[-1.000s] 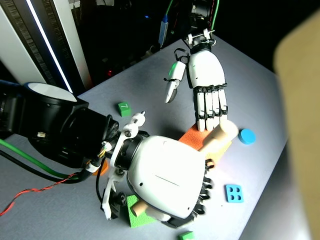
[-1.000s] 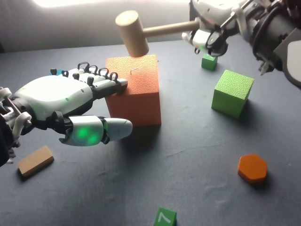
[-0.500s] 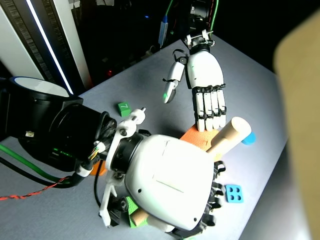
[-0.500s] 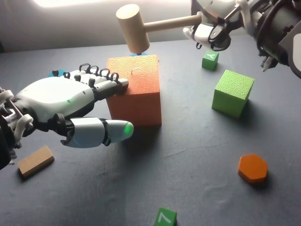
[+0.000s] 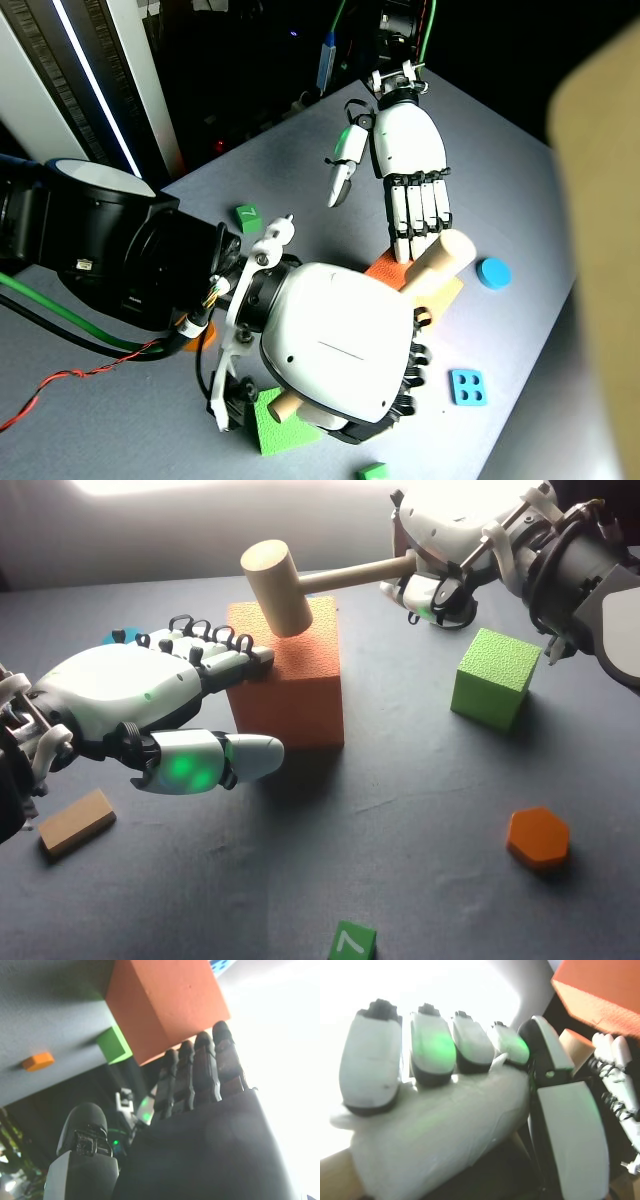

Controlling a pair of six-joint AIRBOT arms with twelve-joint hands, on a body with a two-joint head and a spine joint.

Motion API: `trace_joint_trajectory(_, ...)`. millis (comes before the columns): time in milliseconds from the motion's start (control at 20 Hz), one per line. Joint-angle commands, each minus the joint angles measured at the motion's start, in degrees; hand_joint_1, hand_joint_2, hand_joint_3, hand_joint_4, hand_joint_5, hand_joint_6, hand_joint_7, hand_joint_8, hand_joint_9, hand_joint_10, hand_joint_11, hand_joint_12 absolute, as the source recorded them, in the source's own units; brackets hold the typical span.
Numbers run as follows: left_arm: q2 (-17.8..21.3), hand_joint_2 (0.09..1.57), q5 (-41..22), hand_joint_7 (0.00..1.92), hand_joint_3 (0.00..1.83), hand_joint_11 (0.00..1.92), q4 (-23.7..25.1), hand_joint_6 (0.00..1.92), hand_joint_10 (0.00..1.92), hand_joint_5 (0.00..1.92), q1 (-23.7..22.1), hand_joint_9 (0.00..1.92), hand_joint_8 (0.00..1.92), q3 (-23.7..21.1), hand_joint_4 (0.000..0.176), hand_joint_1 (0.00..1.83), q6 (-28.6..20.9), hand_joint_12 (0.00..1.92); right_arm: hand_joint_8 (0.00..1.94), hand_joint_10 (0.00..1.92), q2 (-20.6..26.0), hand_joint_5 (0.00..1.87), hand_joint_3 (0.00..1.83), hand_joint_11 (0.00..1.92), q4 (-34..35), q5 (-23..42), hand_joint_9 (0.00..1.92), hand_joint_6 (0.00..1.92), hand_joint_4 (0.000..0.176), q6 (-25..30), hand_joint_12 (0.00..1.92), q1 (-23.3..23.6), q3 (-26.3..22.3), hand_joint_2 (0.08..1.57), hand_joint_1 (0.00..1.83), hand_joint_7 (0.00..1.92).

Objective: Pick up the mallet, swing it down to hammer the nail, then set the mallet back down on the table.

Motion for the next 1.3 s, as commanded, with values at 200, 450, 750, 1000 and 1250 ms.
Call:
trace_joint_trajectory(200, -0.21, 1.27, -3.10, 0.14, 0.00, 0.01, 0.63, 0.00, 0.01, 0.14, 0.20, 0.11, 0.00, -0.05, 0.000, 0.00, -0.33, 0.10, 1.94, 1.92, 0.26, 1.32, 0.00, 1.79, -3.07, -5.82, 1.64, 1.92, 0.176, 0.28, 1.92, -2.20, -0.07, 1.52, 0.54, 1.56)
trace_joint_trajectory(450, -0.21, 1.27, -3.10, 0.15, 0.00, 0.01, 0.64, 0.00, 0.00, 0.15, 0.22, 0.12, 0.00, -0.17, 0.000, 0.00, -0.33, 0.11, 1.94, 1.92, 1.68, 1.31, 0.00, 1.79, -3.06, -5.81, 1.64, 1.92, 0.176, 0.41, 1.92, -2.76, -1.51, 1.52, 0.55, 1.55)
trace_joint_trajectory(750, -0.21, 1.27, -3.10, 0.17, 0.00, 0.02, 0.64, 0.01, 0.01, 0.17, 0.19, 0.14, 0.01, -0.16, 0.000, 0.00, -0.33, 0.13, 1.94, 1.92, 11.03, 1.31, 0.00, 1.79, -3.05, -5.85, 1.64, 1.92, 0.176, 1.51, 1.92, -1.39, -12.61, 1.52, 0.53, 1.55)
trace_joint_trajectory(1000, -0.21, 1.26, -3.11, 0.14, 0.00, 0.01, 0.64, 0.00, 0.00, 0.14, 0.04, 0.12, 0.00, -0.15, 0.000, 0.00, -0.46, 0.11, 1.94, 1.92, 18.65, 1.32, 0.00, 1.79, -3.17, -3.64, 1.64, 1.92, 0.176, 1.87, 1.92, -2.99, -19.75, 1.52, 0.54, 1.55)
trace_joint_trajectory(1250, -0.20, 1.27, -3.12, 0.14, 0.00, 0.01, 0.64, 0.00, 0.01, 0.13, -0.07, 0.12, 0.00, -0.14, 0.000, 0.00, -0.46, 0.12, 1.94, 1.92, 21.71, 1.32, 0.00, 1.79, -16.33, -6.51, 1.64, 1.92, 0.176, 7.12, 1.92, -9.13, -23.72, 1.52, 0.56, 1.56)
